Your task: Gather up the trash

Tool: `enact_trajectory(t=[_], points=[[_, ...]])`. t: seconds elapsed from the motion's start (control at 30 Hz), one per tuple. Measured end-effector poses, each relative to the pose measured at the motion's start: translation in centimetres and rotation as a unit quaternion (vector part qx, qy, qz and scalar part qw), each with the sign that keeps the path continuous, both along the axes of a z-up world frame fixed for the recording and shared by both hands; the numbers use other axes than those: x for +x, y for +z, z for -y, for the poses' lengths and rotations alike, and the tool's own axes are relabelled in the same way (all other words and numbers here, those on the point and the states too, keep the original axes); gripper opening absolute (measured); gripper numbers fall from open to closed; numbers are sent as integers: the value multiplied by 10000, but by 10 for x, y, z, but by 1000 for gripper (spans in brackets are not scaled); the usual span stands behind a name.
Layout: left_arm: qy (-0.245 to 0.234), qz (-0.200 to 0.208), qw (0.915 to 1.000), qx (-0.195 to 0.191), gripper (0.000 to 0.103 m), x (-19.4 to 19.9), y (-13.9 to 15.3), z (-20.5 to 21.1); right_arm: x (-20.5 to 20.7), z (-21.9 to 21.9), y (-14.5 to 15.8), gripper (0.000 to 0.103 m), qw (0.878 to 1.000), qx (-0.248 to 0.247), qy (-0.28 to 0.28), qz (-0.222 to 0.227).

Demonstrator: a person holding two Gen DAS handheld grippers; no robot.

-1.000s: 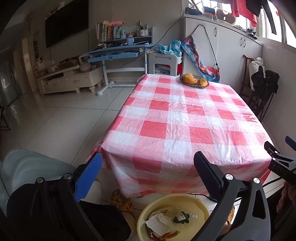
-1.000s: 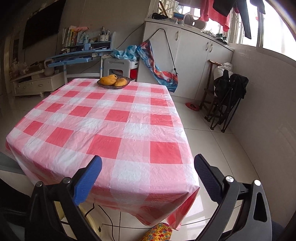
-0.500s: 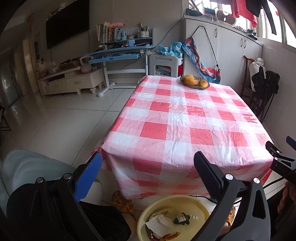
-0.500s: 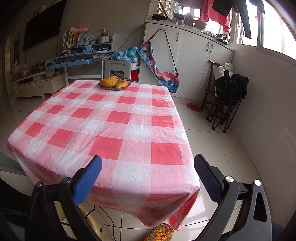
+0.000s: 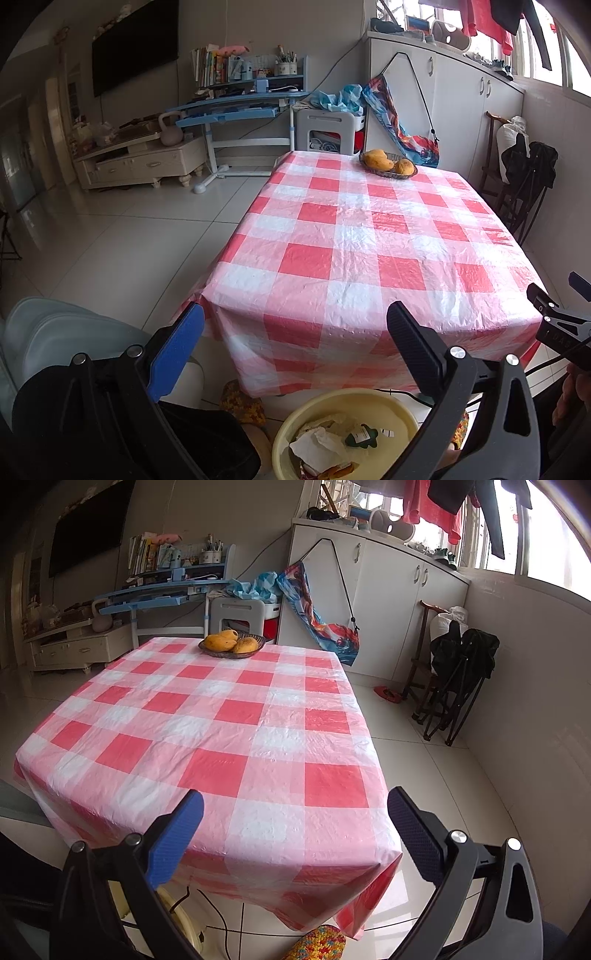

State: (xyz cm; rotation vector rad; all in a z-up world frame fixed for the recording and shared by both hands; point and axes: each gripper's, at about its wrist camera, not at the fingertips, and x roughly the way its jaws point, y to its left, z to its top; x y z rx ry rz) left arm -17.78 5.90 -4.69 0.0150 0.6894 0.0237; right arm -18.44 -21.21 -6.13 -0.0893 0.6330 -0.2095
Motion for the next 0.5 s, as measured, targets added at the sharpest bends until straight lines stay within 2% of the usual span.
enact_trajectory(t=[0.5], points=[[10, 115, 9999, -1, 96, -1, 3, 2, 2, -2, -3, 95, 9999, -4, 72, -73]])
